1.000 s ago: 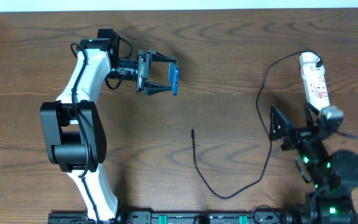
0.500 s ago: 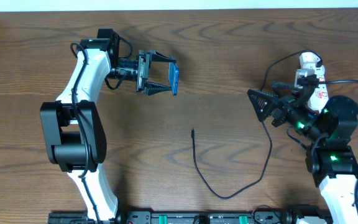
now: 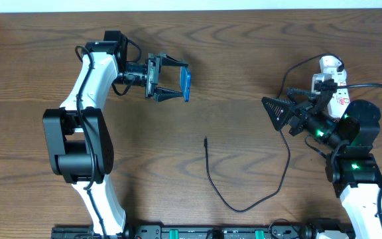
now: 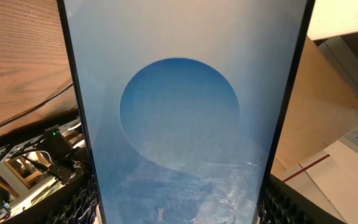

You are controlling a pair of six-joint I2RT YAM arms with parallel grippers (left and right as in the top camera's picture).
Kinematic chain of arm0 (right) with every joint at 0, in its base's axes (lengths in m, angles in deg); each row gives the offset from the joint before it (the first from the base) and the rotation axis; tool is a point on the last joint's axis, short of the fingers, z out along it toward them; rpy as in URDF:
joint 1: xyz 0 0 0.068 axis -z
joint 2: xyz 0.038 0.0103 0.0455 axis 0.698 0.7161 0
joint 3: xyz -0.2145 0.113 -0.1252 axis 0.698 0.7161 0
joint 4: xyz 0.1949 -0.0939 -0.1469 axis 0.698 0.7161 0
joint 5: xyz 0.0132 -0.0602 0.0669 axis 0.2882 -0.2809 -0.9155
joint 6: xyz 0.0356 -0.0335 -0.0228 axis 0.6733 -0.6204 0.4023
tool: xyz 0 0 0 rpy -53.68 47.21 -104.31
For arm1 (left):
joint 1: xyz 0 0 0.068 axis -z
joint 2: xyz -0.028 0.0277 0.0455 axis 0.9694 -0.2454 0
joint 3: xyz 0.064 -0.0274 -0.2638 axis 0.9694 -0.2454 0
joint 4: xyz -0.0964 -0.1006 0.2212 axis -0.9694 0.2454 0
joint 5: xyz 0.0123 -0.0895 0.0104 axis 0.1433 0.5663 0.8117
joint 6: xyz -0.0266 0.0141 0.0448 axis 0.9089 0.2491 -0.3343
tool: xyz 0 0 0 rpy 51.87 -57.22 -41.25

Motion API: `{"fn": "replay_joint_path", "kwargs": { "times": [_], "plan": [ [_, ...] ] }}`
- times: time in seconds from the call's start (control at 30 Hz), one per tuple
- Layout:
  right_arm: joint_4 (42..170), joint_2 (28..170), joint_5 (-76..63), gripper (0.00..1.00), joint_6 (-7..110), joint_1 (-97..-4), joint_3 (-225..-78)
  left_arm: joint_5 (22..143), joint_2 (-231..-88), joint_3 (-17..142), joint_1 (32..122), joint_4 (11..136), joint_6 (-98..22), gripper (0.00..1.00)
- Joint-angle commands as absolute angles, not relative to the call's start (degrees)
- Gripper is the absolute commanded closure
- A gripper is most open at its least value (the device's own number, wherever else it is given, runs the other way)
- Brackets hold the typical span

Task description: Plug charger to phone and switch on socket

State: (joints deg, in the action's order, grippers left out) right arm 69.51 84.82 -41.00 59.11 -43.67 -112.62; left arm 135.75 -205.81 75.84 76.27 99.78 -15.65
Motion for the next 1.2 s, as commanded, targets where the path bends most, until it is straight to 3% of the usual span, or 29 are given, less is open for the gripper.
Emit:
{"fn": "replay_joint_path", "kwargs": {
  "times": [0.0,1.17],
  "plan": [
    [69.4,84.7,-41.7,0.01,59.6,-44.7,-114.0,138.0,-203.7,75.7,76.1,100.1,-16.7,0.93],
    [69.7,84.7,-40.9,0.01,59.6,-44.7,-113.9,135.3,-203.7,75.7,76.1,100.1,-16.6,0.93]
  ]
}}
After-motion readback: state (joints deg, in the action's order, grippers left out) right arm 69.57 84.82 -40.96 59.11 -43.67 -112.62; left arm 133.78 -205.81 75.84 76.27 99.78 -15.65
